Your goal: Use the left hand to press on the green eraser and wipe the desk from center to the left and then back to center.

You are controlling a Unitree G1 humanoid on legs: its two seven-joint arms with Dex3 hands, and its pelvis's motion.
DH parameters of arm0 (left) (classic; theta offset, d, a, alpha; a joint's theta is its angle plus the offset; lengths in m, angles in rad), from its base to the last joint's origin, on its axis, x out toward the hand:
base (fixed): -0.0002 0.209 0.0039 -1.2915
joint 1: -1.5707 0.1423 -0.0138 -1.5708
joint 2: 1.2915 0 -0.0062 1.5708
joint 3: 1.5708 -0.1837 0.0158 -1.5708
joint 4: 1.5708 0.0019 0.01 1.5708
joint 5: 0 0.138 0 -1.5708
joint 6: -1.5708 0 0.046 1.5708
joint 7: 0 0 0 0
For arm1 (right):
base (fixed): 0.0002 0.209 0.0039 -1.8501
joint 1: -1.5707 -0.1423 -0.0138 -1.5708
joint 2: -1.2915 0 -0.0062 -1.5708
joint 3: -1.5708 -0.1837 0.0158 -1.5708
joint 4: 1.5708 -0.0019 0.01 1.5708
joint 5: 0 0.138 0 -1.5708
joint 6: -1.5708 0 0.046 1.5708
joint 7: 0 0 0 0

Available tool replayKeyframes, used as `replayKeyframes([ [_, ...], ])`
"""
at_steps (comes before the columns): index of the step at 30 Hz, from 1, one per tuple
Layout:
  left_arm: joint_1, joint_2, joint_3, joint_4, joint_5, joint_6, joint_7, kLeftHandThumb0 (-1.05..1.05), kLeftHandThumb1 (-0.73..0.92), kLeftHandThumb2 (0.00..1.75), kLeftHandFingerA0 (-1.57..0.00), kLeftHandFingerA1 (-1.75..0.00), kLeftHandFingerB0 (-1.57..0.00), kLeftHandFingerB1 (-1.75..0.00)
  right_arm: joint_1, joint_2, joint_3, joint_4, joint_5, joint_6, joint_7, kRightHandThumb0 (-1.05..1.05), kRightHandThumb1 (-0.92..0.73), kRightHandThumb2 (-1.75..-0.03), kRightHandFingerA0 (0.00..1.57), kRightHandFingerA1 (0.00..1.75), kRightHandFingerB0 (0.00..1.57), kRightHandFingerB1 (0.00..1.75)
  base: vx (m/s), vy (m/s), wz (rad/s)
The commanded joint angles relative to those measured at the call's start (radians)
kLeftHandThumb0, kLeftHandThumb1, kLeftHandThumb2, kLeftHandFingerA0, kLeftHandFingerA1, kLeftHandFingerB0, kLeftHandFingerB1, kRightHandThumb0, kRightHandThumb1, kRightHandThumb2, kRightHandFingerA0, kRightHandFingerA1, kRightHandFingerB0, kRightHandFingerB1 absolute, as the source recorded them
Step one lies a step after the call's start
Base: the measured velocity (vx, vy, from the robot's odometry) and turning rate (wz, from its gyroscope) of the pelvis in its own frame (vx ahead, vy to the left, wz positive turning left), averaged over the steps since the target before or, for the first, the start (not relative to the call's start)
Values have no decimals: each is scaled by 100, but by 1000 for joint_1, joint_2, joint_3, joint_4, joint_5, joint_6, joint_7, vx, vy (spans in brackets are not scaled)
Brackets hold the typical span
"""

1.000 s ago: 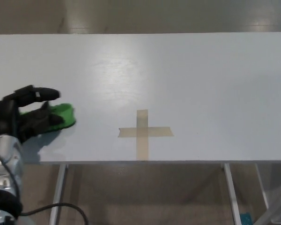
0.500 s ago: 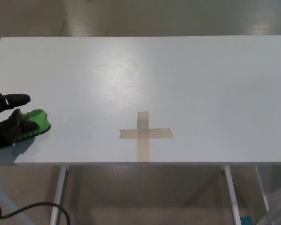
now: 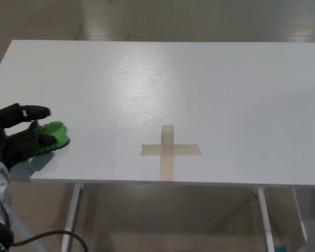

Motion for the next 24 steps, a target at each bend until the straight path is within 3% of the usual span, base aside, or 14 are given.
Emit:
replayKeyframes([
  [1,52,-139,-106,-42,77,36,10,-16,75,76,-111,-81,-103,-82,5,-2,3,-9,-8,5,4,-48,-82,-65,79,59,70,43,0,0,7],
  [11,60,-303,-249,-191,107,75,6,-16,74,76,-112,-77,-103,-82,-6,-13,6,-12,3,-1,48,-48,-82,-65,79,59,71,43,0,0,0],
  [24,93,-417,-354,-337,132,150,5,-17,77,72,-112,-77,-104,-78,-4,-3,-9,-27,25,17,78,-48,-81,-65,79,59,71,43,0,0,0],
])
